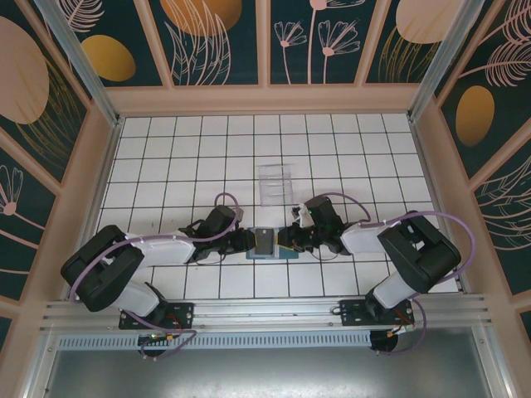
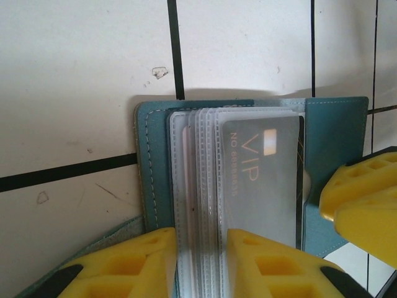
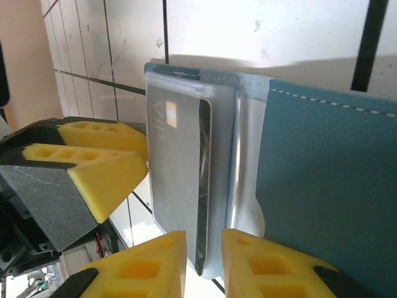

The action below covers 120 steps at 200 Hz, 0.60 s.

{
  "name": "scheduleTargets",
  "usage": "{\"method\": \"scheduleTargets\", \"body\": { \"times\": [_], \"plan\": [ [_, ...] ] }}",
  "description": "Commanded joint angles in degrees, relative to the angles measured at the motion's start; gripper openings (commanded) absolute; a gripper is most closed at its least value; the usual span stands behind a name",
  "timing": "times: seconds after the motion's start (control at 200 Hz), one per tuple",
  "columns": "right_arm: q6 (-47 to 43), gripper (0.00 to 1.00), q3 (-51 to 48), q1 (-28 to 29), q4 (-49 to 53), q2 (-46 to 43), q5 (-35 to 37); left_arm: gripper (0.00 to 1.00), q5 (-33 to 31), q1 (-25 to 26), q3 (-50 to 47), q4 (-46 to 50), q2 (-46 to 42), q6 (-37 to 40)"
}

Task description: Take the credit cards out of the card holder

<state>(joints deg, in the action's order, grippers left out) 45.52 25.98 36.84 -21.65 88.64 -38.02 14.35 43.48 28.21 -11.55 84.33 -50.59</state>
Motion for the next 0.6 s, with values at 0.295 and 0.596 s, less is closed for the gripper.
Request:
{"method": "scheduleTargets", "body": {
  "times": [0.295,0.596],
  "plan": [
    [-0.7,0.23,1.2,-0.3,0.6,1.5,-0.7,0.34,-4.1,-0.3,0.8,4.8,-4.9,0.7],
    [-0.7,0.22,1.8,-0.3,0.7,1.9,-0.9,0.45,-1.7,-0.2,2.0,5.0,-1.8,2.1]
  ]
}}
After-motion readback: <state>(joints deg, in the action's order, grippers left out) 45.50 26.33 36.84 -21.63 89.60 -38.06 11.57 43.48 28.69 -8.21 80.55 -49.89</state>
